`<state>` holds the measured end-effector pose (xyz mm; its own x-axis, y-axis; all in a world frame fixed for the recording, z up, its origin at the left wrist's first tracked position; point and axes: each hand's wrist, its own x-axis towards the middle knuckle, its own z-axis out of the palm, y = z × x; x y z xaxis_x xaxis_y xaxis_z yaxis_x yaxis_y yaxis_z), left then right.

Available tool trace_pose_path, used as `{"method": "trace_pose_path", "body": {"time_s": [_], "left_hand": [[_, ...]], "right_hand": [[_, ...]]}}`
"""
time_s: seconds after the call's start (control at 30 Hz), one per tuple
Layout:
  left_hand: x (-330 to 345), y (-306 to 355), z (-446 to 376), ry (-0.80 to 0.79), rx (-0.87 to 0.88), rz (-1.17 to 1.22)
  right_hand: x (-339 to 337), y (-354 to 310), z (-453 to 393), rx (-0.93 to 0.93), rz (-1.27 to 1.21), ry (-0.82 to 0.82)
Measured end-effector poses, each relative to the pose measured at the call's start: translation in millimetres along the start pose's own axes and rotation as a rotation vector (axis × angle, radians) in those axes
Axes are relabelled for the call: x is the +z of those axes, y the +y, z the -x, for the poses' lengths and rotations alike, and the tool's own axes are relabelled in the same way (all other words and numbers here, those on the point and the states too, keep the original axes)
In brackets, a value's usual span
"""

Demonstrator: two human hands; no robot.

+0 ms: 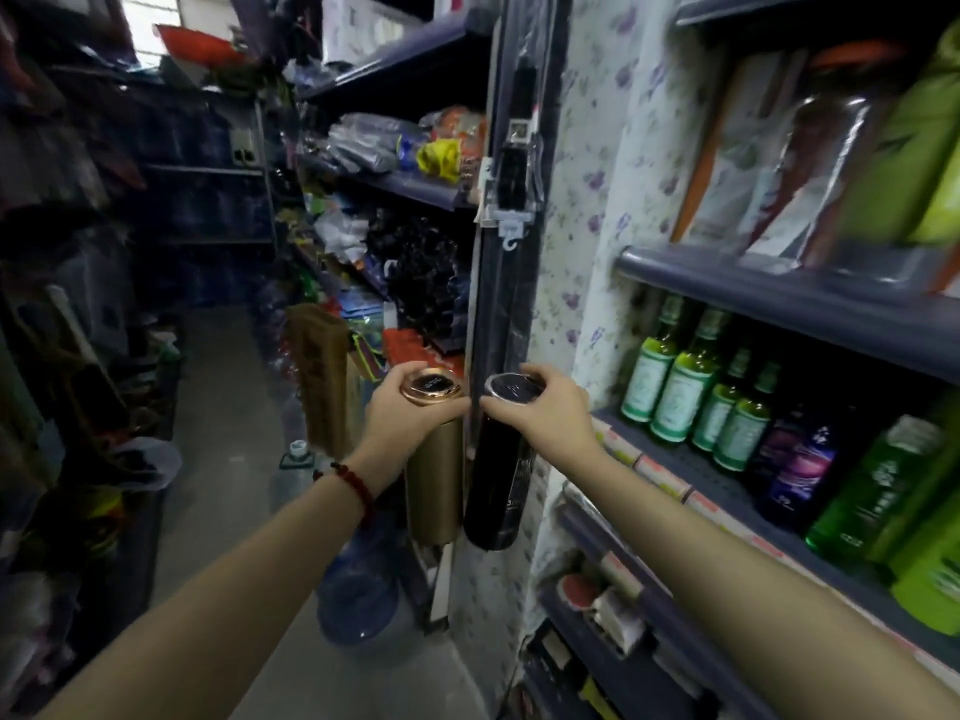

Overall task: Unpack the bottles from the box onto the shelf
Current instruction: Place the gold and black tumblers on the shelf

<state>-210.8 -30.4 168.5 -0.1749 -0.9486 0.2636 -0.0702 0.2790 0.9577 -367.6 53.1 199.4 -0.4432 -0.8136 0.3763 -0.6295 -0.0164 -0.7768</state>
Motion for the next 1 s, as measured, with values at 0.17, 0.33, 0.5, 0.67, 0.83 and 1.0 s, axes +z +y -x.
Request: {"method": "trace_pose_path", "body": {"time_s": [0.17,0.33,0.5,0.67,0.83,1.0], "left_hand": [[29.4,33.5,-40.5,-0.180,0.078,0.080],[69.5,62.5,-56.0,-0.333,0.136,0.148],[114.2,98.5,-48.3,-0.467,0.181,0.234],[156.4,144.1,-29.0,-0.554,0.250,0.345],[184.1,188.7,-10.5,-0.621,0.327,0.411],[199.9,232.4,8.4,-0.695,0.380,0.479]], "right_hand": [[-36.4,-10.7,-20.9,0.056,0.006,0.156],[-86.1,-14.1,-22.2,0.113,0.051,0.304],[-137.9,-16.1,-6.9,0.151,0.070,0.455],[-188.9,-33.6,12.5,0.118,0.117,0.615],[-231.1,-51.5,26.5,0.085,0.170,0.748],[-265.9,-66.1,41.8,0.074,0.168,0.837]]}}
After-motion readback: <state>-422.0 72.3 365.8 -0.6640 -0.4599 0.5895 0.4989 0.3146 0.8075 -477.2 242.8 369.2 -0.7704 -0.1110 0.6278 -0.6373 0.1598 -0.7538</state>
